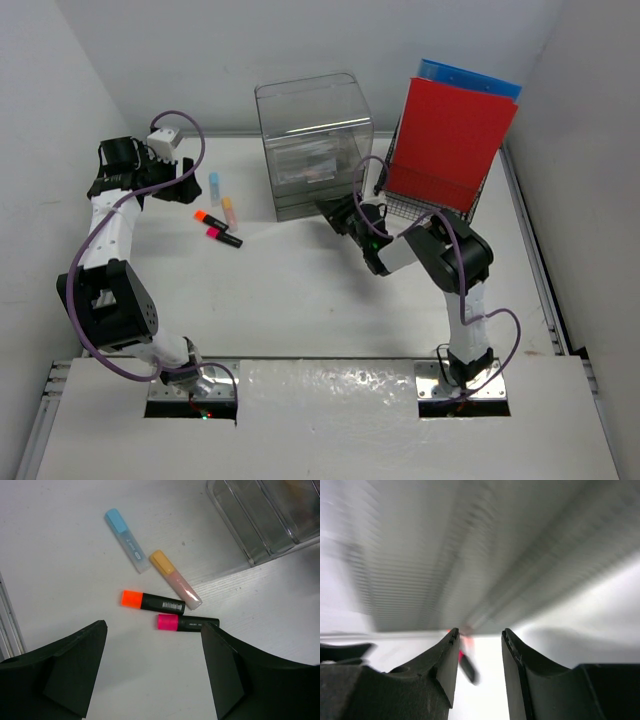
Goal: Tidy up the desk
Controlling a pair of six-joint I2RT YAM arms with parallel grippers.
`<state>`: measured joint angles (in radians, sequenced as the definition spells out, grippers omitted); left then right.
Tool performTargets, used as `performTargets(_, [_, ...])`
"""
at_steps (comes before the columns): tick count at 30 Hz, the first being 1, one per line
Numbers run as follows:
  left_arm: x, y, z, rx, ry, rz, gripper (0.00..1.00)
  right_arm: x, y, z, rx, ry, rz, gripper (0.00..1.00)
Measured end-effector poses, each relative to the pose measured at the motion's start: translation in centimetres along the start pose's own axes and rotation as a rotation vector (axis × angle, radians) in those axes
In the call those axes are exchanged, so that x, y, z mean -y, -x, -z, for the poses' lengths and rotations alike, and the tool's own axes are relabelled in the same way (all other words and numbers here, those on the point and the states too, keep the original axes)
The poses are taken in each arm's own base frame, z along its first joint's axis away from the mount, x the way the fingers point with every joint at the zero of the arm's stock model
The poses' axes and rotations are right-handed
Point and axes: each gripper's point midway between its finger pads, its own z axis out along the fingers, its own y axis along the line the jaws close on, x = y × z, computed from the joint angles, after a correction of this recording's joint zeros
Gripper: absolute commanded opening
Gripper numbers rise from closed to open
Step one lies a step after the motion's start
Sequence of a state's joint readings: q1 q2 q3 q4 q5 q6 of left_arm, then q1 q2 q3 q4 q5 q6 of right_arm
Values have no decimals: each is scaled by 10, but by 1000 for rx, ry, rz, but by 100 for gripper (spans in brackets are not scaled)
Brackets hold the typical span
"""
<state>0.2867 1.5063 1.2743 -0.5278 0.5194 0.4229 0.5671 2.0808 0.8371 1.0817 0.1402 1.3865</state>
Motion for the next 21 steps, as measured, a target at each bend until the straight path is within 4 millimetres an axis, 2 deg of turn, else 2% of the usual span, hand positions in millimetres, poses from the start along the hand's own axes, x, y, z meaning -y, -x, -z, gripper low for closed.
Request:
performTargets(1, [0, 0, 0, 0, 0, 1, 74, 5, -5, 1, -13, -22, 1, 39])
performTargets(5, [0, 0, 0, 0, 0, -1, 74, 52, -28, 17, -75, -177, 89, 39])
performTargets(7, [0, 0, 0, -1, 0, -3, 74, 63, -31, 22, -87, -208, 158, 39])
performTargets(8, [0, 0, 0, -1, 0, -3, 74, 63, -31, 23, -91, -203, 213, 39])
performTargets(11, [0, 0, 0, -1, 0, -7, 74, 57, -25, 30, -99, -195, 434, 39])
performTargets(14, [0, 0, 0, -1, 0, -9, 74, 31, -24, 38, -114, -111, 731, 41])
performTargets(15, [0, 0, 0, -1, 0, -10, 74, 19, -27, 41, -124, -61, 855, 43])
performTargets(16, [0, 0, 0, -1, 0, -10, 74, 7, -31, 45, -136, -6, 960, 51])
performTargets(18, [0, 0, 0, -1, 0, -10, 74, -12, -38, 53, -154, 101, 1213, 54])
performTargets(21, [0, -1, 0, -2, -1, -8, 74, -20, -38, 57, -169, 193, 1553, 58])
